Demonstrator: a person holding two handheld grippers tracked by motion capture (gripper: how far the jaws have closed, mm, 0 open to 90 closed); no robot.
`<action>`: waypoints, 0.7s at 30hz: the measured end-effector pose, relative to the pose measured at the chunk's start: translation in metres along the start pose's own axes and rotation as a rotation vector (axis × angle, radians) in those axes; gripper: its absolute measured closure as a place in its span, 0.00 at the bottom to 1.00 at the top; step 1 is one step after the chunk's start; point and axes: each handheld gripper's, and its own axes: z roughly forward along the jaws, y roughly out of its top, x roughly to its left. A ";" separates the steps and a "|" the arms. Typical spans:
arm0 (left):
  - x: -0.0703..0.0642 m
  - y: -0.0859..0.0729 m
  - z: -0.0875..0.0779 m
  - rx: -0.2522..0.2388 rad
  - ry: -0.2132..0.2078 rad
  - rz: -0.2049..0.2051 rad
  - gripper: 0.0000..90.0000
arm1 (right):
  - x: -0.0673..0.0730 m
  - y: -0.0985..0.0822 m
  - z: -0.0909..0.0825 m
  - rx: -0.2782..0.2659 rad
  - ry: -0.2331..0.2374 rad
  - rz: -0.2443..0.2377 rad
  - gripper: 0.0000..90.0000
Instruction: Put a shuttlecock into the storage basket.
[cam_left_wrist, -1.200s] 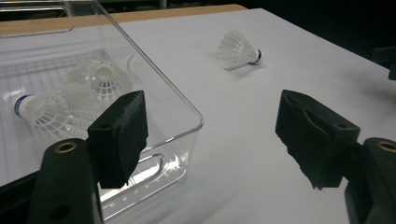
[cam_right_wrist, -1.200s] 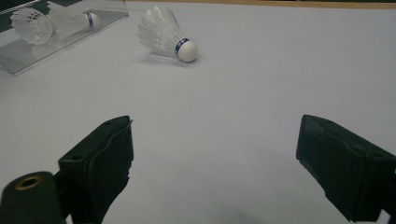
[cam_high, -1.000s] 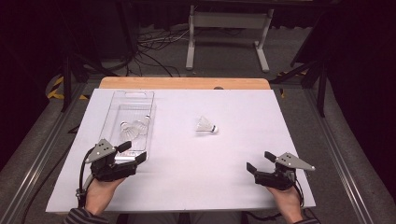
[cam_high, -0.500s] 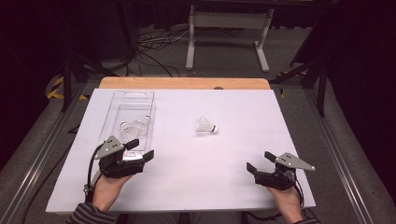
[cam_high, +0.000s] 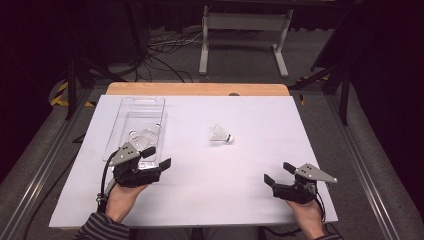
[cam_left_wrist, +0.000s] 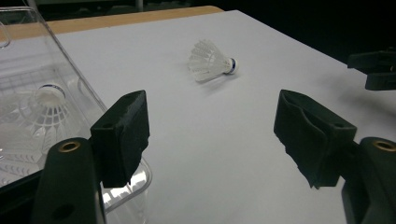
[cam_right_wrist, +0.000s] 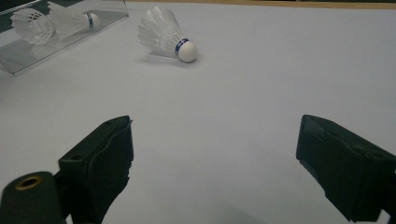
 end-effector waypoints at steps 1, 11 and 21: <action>0.000 0.001 0.000 0.005 0.003 0.004 0.31 | 0.000 0.000 0.000 0.000 -0.001 0.000 0.13; -0.005 0.008 0.013 0.013 -0.020 0.014 0.31 | 0.000 0.000 0.000 -0.001 -0.001 0.000 0.13; -0.010 0.014 0.025 0.020 -0.028 0.033 0.31 | 0.000 0.000 0.000 -0.002 0.000 0.000 0.13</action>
